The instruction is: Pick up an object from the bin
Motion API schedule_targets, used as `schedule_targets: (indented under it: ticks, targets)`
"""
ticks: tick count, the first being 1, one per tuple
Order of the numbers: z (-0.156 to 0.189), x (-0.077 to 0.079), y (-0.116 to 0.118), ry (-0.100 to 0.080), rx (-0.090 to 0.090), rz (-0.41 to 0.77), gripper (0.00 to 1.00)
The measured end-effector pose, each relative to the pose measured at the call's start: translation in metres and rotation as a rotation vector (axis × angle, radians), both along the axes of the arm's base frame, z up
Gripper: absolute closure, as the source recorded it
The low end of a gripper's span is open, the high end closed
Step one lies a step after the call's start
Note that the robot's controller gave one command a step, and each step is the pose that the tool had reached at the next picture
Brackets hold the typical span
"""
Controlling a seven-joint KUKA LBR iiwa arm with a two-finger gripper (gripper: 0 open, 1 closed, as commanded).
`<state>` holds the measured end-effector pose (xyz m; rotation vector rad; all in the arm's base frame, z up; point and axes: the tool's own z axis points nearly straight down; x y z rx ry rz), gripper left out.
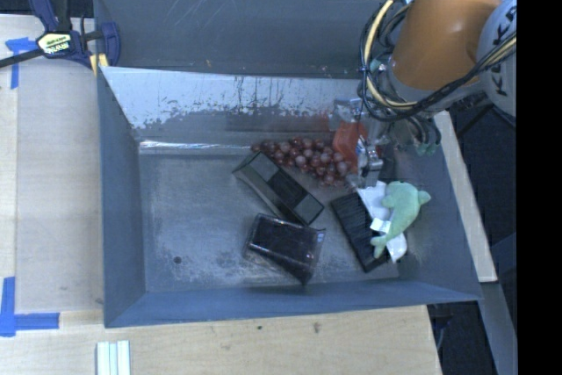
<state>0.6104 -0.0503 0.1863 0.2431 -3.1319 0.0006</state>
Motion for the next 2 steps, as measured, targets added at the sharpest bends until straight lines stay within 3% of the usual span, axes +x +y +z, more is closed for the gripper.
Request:
schedule_targets:
  ticks: [1, 2]
  targets:
    - [0.010, 0.002, 0.034, -0.012, -0.001, -0.091, 0.00]
    - [-0.003, -0.001, 0.045, -0.008, 0.001, -0.302, 0.00]
